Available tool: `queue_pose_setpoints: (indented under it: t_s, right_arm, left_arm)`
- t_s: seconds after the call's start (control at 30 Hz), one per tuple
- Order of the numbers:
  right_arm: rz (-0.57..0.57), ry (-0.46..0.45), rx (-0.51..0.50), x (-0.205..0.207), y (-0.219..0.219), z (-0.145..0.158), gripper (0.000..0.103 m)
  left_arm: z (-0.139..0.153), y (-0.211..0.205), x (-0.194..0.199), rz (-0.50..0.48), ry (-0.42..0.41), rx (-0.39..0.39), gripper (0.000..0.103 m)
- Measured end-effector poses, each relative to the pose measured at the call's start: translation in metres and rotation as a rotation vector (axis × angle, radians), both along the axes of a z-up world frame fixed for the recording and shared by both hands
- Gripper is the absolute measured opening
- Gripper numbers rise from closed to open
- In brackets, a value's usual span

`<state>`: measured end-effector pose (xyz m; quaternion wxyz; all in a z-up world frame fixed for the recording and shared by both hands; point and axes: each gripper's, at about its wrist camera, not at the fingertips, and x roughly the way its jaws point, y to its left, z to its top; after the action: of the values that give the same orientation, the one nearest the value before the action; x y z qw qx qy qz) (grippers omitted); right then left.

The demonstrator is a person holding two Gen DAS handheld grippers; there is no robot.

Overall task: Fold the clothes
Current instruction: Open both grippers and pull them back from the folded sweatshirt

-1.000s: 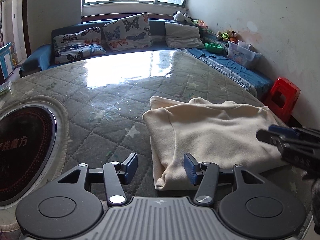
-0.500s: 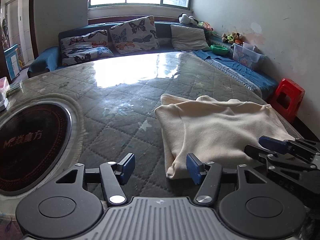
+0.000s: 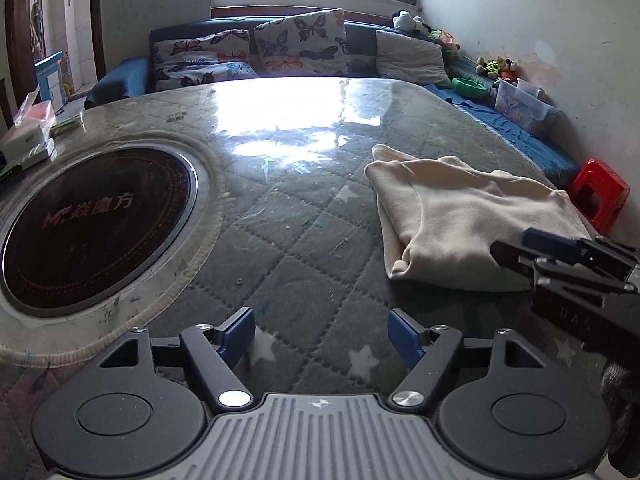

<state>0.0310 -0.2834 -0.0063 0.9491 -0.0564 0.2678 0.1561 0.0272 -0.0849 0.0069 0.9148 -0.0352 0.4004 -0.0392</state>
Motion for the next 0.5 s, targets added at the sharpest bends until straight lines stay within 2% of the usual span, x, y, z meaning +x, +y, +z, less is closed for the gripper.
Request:
queue_pose_setpoints:
  t_s: [0.13, 0.2, 0.27, 0.4, 0.5]
  right_arm:
    - [0.031, -0.020, 0.021, -0.002, 0.007, 0.008, 0.043]
    - [0.061, -0.006, 0.004, 0.000, 0.016, 0.003, 0.044]
    - [0.079, 0.002, -0.013, 0.001, 0.022, -0.001, 0.050]
    - [0.081, -0.012, -0.027, -0.004, 0.025, 0.000, 0.052]
    - [0.072, -0.022, -0.020, -0.009, 0.022, 0.005, 0.060]
  left_arm:
    - [0.000, 0.003, -0.004, 0.013, 0.001, -0.005, 0.083]
    - [0.001, 0.003, -0.005, 0.018, 0.007, -0.002, 0.086]
    - [0.002, 0.003, -0.006, 0.021, 0.011, -0.002, 0.089]
    - [0.003, 0.004, -0.009, 0.022, 0.003, 0.005, 0.094]
    - [0.002, 0.004, -0.010, 0.025, 0.009, -0.006, 0.100]
